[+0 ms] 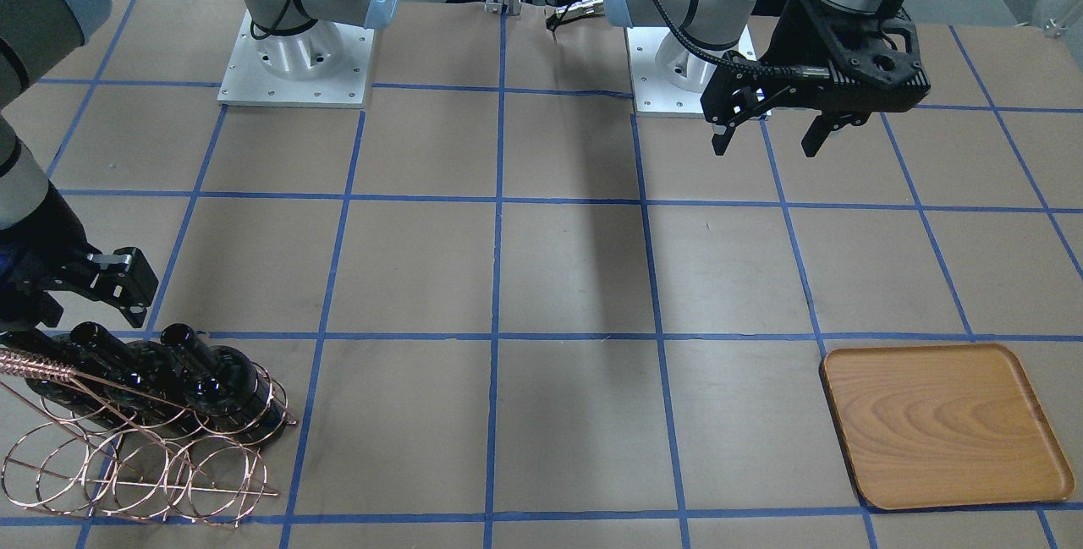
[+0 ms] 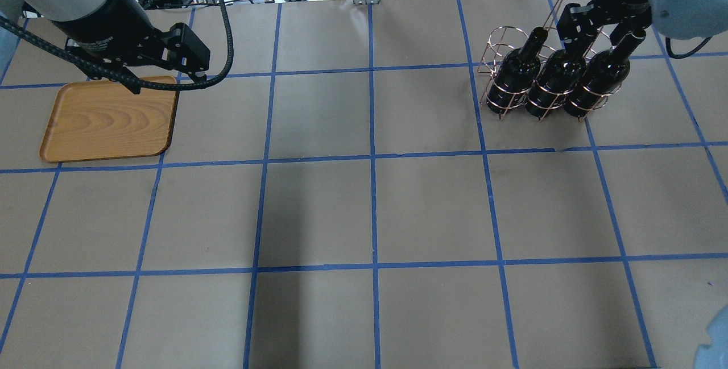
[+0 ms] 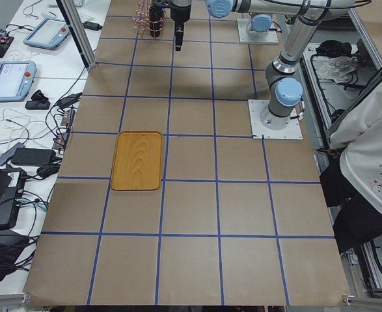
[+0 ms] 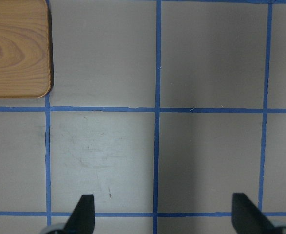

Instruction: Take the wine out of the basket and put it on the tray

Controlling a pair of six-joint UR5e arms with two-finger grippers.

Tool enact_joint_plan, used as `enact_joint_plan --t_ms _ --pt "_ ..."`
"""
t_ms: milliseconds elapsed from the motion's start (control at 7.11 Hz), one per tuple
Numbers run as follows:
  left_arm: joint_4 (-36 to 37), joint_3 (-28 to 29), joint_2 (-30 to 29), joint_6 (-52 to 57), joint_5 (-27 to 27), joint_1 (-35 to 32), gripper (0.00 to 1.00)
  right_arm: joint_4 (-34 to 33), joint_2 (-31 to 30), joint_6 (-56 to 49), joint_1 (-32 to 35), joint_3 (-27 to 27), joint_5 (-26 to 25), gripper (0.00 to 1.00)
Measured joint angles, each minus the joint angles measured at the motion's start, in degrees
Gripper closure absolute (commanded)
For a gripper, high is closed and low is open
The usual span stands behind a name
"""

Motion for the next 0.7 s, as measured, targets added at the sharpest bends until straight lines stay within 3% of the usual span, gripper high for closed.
enact_joint_plan --t_ms 422,703 --pt "0.0 0.0 0.1 0.0 0.0 0.0 0.00 -1.6 1.6 -0.2 -0.2 0.0 0.3 0.31" --pt "0.0 0.0 0.1 0.0 0.0 0.0 0.00 -1.7 1.8 -0.1 -0.2 0.0 0.4 0.47"
